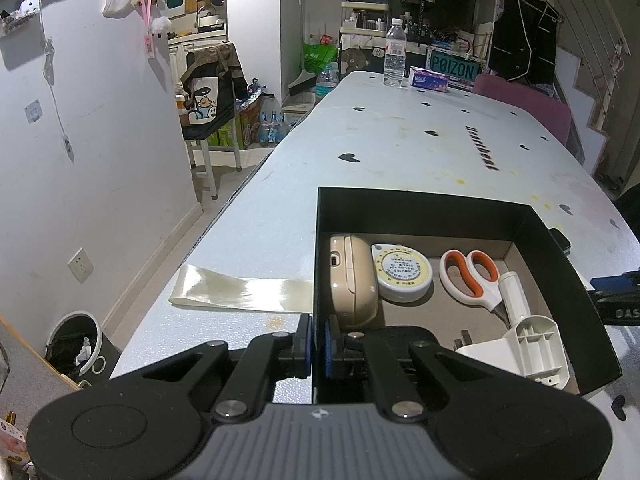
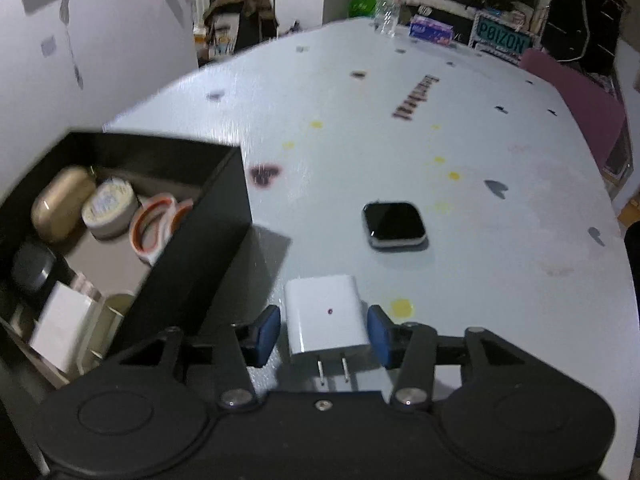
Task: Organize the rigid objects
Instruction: 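Carry the white charger with the right tool into the box, release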
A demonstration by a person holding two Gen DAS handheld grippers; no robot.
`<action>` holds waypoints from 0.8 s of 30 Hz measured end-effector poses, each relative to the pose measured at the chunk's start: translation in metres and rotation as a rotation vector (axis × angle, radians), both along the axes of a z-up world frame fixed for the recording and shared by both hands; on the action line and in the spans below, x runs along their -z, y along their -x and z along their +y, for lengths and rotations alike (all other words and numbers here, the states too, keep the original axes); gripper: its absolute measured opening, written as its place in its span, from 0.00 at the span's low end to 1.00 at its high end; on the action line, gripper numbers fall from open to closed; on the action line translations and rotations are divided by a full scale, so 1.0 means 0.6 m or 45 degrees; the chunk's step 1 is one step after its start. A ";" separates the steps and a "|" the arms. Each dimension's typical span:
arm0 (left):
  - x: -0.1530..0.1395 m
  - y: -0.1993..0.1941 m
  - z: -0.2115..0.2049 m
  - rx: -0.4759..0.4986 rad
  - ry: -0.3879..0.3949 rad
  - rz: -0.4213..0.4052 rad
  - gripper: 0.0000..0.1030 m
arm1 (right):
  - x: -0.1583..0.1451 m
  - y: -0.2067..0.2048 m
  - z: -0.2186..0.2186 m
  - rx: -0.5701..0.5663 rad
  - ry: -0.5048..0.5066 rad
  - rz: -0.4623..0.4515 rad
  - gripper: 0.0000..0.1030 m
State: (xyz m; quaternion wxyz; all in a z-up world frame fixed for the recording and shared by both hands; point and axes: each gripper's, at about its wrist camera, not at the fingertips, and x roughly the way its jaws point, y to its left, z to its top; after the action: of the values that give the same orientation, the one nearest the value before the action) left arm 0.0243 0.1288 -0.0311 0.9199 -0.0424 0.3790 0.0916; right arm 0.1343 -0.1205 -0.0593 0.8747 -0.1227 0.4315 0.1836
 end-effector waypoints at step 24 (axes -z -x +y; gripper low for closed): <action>-0.002 0.000 0.002 0.001 0.006 -0.001 0.06 | -0.094 0.069 0.149 -0.475 -0.066 -0.311 0.43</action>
State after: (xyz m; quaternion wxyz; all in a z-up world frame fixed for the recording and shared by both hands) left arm 0.0244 0.1301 -0.0299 0.9200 -0.0444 0.3788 0.0903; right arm 0.0926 -0.0311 -0.0029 0.8742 -0.1993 0.2872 0.3370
